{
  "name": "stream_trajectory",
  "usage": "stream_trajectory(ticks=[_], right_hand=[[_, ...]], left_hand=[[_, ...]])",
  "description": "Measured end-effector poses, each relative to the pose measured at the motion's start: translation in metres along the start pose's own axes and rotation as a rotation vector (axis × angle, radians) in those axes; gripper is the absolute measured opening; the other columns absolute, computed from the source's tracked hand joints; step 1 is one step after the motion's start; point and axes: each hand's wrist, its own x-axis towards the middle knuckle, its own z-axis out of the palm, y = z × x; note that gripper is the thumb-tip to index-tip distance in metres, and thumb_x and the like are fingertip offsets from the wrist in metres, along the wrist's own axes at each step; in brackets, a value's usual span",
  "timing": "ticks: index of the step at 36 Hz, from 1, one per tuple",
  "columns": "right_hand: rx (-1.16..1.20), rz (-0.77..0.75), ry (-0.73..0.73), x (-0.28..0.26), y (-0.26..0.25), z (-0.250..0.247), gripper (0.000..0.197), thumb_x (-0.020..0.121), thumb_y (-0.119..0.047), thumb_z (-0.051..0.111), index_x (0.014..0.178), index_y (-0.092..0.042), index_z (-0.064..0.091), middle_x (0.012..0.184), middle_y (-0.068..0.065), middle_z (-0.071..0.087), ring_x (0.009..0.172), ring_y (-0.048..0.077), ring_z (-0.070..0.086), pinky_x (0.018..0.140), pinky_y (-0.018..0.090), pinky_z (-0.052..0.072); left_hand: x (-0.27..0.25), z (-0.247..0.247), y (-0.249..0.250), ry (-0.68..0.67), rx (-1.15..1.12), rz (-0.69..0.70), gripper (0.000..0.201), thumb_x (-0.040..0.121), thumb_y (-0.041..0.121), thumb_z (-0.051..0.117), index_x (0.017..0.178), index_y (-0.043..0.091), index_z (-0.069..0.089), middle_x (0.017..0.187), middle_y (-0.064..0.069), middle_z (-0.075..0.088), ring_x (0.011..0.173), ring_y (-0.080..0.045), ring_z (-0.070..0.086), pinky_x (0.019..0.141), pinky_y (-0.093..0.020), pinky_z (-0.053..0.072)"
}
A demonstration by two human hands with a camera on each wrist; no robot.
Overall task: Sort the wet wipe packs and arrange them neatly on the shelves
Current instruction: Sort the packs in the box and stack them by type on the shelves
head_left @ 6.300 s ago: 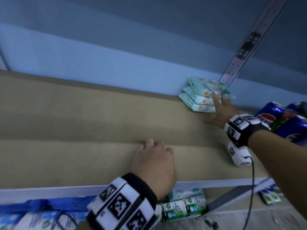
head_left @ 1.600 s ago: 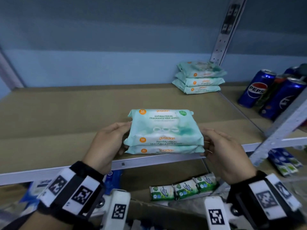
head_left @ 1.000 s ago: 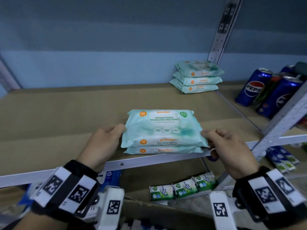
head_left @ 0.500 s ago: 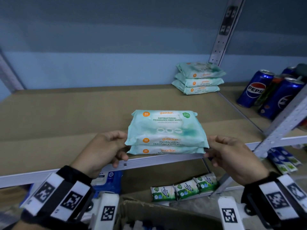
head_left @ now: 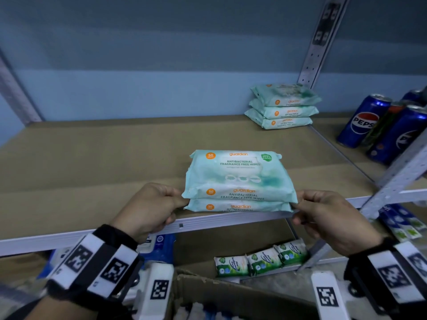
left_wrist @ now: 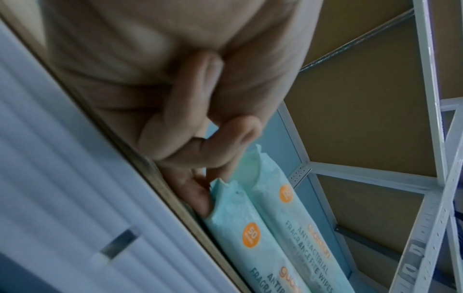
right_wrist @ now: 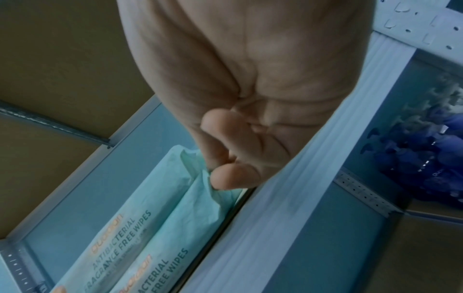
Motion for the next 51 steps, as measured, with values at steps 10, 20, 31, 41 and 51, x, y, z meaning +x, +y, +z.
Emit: stream_trajectory(ticks=[10,20,31,41,51], right_hand=[[-0.164,-0.063,0.063,0.008,0.006,-0.005,0.022,0.092,-0.025,0.065,0.077,-0.009,0.071,0.057,0.009,0.052,0.036,0.01,0.028,0.034,0.018,0.02],[-0.17,-0.19,0.216,0.004,0.004,-0.003,0.016,0.093,-0.02,0.065,0.081,-0.012,0.071,0.053,0.006,0.058,0.043,0.022,0.043,0.041,0.027,0.036],[-0.756,-0.736,0.214,-0.002,-0.038,0.032,0.058,0.099,-0.055,0.043,0.146,-0.022,0.044,0.152,-0.008,0.039,0.141,0.007,0.033,0.116,0.029,0.026],[-0.992,-0.627,0.07,0.005,-0.035,0.051,0.07,0.096,-0.062,0.019,0.154,-0.023,0.029,0.162,-0.001,0.022,0.15,0.024,0.012,0.121,0.047,0.016],[-1.005,-0.599,0.111,0.006,-0.029,0.056,0.07,0.093,-0.06,0.015,0.155,-0.029,0.025,0.162,-0.008,0.019,0.151,0.016,0.009,0.122,0.048,0.013]], left_hand=[[0.0,-0.002,-0.004,0.069,0.133,0.132,0.027,0.094,0.018,0.062,0.083,-0.007,0.066,0.044,0.0,0.041,0.036,-0.009,0.03,0.038,-0.019,0.024],[-0.005,-0.009,-0.002,0.205,0.297,0.28,0.01,0.085,0.025,0.071,0.076,0.023,0.075,0.065,0.013,0.069,0.047,0.002,0.052,0.055,-0.021,0.043],[-0.003,0.023,0.044,0.21,0.619,0.816,0.056,0.096,0.054,0.03,0.143,0.028,0.046,0.149,0.009,0.045,0.139,-0.014,0.036,0.115,-0.037,0.028],[0.008,0.043,0.033,0.057,0.938,0.742,0.073,0.092,0.06,0.003,0.155,0.029,0.02,0.163,0.01,0.013,0.151,-0.014,0.008,0.121,-0.04,0.016],[0.007,0.046,0.03,0.001,0.847,0.695,0.057,0.103,0.05,0.018,0.156,0.029,0.015,0.164,0.013,0.006,0.151,-0.01,0.0,0.121,-0.041,0.014]])
